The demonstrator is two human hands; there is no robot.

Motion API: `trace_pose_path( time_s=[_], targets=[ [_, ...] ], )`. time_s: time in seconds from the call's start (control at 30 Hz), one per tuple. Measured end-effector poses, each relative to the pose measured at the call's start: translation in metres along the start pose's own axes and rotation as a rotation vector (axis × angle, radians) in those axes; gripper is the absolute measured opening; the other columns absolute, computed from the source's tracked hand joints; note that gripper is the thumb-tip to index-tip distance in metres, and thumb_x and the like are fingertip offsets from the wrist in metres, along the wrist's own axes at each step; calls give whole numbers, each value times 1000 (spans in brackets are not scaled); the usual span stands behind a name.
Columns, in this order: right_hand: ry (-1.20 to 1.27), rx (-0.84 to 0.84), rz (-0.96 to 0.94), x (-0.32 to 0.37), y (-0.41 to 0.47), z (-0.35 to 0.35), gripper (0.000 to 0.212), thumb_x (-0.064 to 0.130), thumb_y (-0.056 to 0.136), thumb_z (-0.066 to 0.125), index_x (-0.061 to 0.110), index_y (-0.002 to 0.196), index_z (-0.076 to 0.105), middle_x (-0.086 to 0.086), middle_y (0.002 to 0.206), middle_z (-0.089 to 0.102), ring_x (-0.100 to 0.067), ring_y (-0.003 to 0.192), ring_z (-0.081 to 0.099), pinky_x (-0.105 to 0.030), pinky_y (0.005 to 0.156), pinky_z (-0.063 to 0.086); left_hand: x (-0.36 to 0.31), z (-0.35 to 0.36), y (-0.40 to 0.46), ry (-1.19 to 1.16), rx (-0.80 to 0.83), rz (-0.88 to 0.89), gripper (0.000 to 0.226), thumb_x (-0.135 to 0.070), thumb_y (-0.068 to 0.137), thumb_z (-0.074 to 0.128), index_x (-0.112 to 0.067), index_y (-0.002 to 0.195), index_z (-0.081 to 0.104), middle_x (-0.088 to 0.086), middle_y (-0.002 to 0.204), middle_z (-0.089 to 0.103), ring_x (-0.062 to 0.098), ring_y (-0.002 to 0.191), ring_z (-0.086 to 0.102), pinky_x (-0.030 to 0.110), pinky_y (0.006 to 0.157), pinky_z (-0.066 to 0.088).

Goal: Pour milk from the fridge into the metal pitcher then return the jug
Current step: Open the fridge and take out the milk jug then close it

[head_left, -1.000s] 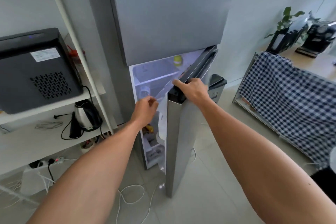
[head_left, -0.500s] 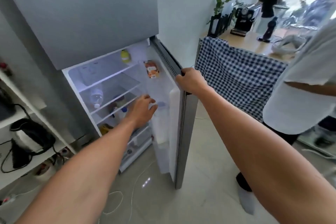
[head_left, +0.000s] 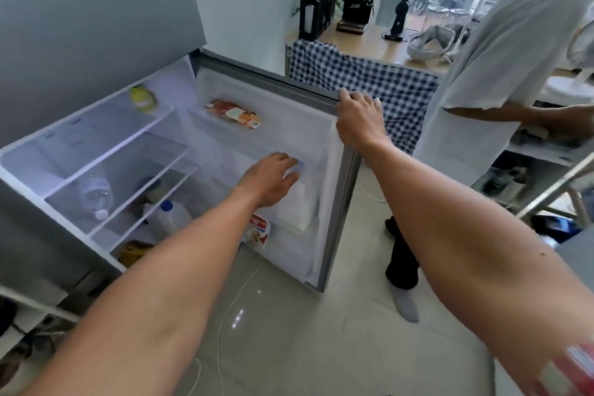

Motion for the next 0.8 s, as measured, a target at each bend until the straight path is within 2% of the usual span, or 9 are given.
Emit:
trace_pose_path(
  time_s=[0.1,0.2,0.3,0.43,0.53,0.6,0.7,0.73,0.8],
  targets=[
    [45,-33,25,-9,12,1,25,9,102,39,12,119,58,-15,131,60,-38,128,49,-54,117,32,4,7,7,1,-126,83,42,-35,105,51,-17,142,57,5,144,56,29,131,52,41,104,45],
    [65,-49,37,-12,14,5,25,17,107,36,12,119,57,-13,131,58,-36,124,48,-50,106,37,14,22,2,-23,-341,125,24,-24,99,62,-8,116,67,10,118,62,30,103,61,38,77,51],
    [23,-67,36,-11,14,9,28,20,107,35,11,123,56,-15,131,56,-36,122,46,-48,100,37,28,49,4,-178,-214,-67,26,-32,103,54,-11,96,68,4,105,60,25,88,62,33,72,46],
    [-11,-126,48,-9,15,14,36,28,110,30,9,126,56,-15,130,56,-35,121,48,-49,100,39,27,77,16,-462,-4,-280,45,-36,107,43,-17,67,50,13,83,62,41,92,63,40,76,46],
    [-11,-172,53,-10,15,18,38,31,110,30,10,123,58,-13,127,59,-33,120,49,-48,101,40,17,91,30,-708,60,-532,53,-41,108,33,-9,76,60,21,100,70,39,97,63,40,82,46],
    [-13,-204,57,-11,15,21,39,32,110,30,11,124,60,-11,127,59,-32,121,49,-48,102,39,12,102,36,-958,83,-684,60,-53,105,30,-8,83,63,20,105,70,32,89,61,37,82,46],
    [-30,-238,59,-10,15,24,39,33,110,30,11,125,60,-9,127,60,-31,120,50,-47,101,39,4,121,43,-1251,150,-779,80,-71,99,26,-5,119,67,13,117,66,29,105,62,37,96,46],
    [-36,-241,60,-9,15,25,39,33,110,30,11,126,60,-9,126,59,-31,120,50,-46,101,38,0,125,45,-1335,150,-780,78,-70,100,26,-7,115,69,11,117,68,26,105,63,35,95,47],
    [-44,-246,61,-10,15,25,40,33,110,30,12,126,60,-9,126,59,-30,119,49,-45,101,38,-5,129,47,-1481,102,-838,64,-65,102,28,-15,87,66,6,90,66,18,79,59,29,74,46]
  ],
)
Point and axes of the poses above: each hand's wrist, its own y-axis towards the middle knuckle, its own z-axis out of the palm, x = y × z, the point moved 2 cm from there along y, towards the middle knuckle
